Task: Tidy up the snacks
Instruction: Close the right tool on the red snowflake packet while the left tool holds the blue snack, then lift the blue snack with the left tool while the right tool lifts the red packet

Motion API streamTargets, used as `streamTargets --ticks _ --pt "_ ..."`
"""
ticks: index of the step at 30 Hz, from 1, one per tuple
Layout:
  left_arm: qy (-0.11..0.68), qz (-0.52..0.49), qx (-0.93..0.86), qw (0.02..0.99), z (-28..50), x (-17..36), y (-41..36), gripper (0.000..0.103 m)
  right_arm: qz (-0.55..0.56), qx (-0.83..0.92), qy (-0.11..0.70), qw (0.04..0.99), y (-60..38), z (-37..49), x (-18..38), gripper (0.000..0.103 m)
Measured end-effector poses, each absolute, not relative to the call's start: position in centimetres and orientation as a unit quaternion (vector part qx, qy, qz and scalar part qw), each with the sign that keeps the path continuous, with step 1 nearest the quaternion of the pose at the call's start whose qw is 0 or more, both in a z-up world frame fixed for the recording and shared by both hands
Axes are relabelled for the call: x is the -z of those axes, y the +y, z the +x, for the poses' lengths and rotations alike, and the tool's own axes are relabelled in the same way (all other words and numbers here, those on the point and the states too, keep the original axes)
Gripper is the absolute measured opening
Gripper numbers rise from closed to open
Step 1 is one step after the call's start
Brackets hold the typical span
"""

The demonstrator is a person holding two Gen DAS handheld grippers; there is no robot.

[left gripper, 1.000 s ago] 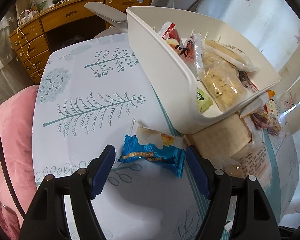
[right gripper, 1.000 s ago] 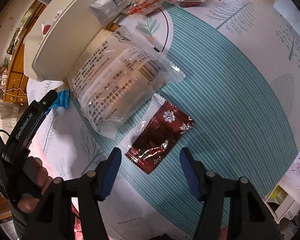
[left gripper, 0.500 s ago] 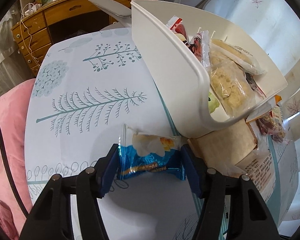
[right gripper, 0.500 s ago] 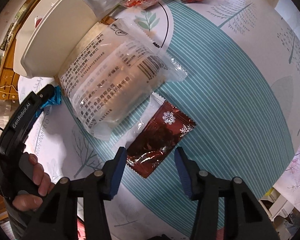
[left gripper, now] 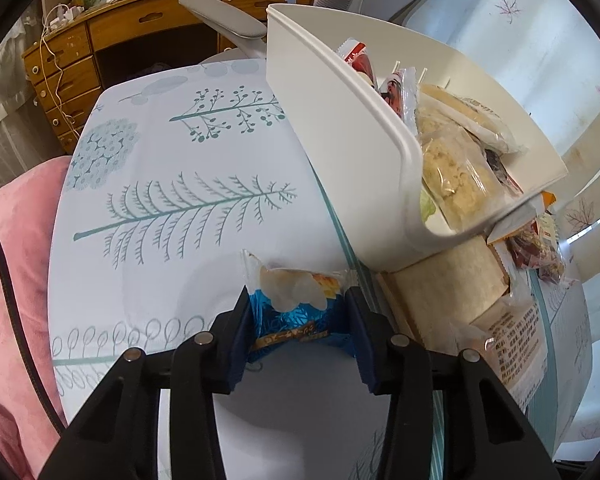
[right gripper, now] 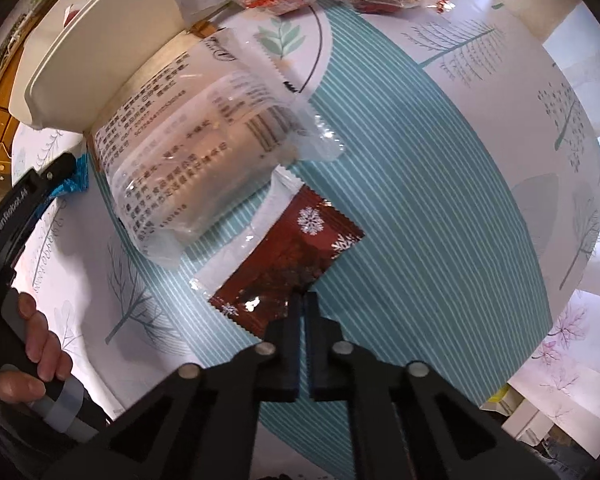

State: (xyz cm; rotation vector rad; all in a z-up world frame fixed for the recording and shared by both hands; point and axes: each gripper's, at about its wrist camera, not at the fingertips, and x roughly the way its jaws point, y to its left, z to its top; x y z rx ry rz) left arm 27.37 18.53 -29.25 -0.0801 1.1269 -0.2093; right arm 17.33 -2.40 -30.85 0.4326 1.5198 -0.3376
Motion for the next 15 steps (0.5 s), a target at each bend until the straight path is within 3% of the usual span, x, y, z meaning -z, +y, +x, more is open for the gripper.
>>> streamTargets --ticks 15 --pt "0.547 -0.058 0.090 0.830 23.3 26.3 21.0 0.041 0.239 0.108 0.639 0.723 -5.0 13.0 30.1 0.000"
